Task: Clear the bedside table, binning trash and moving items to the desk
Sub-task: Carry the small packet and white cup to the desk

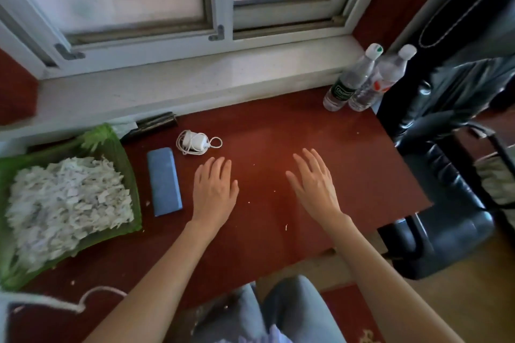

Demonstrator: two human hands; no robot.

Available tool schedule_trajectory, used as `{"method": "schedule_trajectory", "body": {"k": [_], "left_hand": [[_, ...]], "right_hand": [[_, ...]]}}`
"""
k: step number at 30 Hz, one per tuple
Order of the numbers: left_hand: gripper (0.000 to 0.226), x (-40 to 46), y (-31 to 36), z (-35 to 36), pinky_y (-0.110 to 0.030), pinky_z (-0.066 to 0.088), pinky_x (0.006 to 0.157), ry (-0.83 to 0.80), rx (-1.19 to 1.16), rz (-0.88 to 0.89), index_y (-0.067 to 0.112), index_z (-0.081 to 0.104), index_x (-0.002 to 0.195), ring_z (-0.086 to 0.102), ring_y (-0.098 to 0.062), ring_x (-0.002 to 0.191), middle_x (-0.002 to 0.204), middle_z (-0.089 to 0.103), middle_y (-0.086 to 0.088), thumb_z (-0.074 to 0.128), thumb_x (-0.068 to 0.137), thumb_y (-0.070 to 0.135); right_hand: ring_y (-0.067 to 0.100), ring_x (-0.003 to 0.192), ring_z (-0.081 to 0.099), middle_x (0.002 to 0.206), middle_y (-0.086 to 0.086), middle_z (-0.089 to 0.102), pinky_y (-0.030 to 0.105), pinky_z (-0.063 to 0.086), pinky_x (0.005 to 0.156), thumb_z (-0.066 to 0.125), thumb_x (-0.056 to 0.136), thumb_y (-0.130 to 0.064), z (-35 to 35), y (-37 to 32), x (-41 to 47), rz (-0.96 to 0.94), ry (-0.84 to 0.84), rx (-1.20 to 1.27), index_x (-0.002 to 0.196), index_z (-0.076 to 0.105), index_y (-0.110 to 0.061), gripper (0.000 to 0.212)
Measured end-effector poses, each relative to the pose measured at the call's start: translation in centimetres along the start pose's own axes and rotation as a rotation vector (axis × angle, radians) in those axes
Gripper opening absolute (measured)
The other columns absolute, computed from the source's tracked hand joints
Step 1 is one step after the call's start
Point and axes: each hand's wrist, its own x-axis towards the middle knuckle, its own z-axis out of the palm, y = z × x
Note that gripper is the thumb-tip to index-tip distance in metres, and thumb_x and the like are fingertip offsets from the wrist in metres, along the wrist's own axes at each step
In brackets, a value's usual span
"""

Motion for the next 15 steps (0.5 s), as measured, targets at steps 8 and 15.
{"method": "schedule_trajectory", "body": {"k": [8, 15], "left_hand": [[0.047, -3.1, 8.6, -1.0, -0.049, 0.041, 0.1, 0.036, -0.059, 0.108, 0.003, 0.056, 0.123, 0.049, -0.035, 0.121, 0.126, 0.058, -0.016, 0.066, 0.082, 0.024], [0.05, -9.2, 20.2, -1.4, -0.047, 0.038, 0.103, -0.028, -0.05, 0.326, 0.006, 0.051, 0.13, 0.045, -0.033, 0.126, 0.132, 0.054, -0.014, 0.057, 0.088, 0.031]], "right_hand": [[0.024, 0.146, 0.017, 0.152, 0.01, 0.034, 0.043, 0.022, 0.116, 0.04, 0.099, -0.042, -4.5, 5.7, -11.1, 0.202, 0.054, 0.016, 0.141, 0.043, -0.013, 0.051], [0.028, 0.143, 0.027, 0.147, 0.011, 0.043, 0.046, 0.027, 0.114, 0.034, 0.097, -0.048, -9.9, 10.7, -25.6, 0.456, 0.198, -0.017, 0.137, 0.048, -0.012, 0.056]]}}
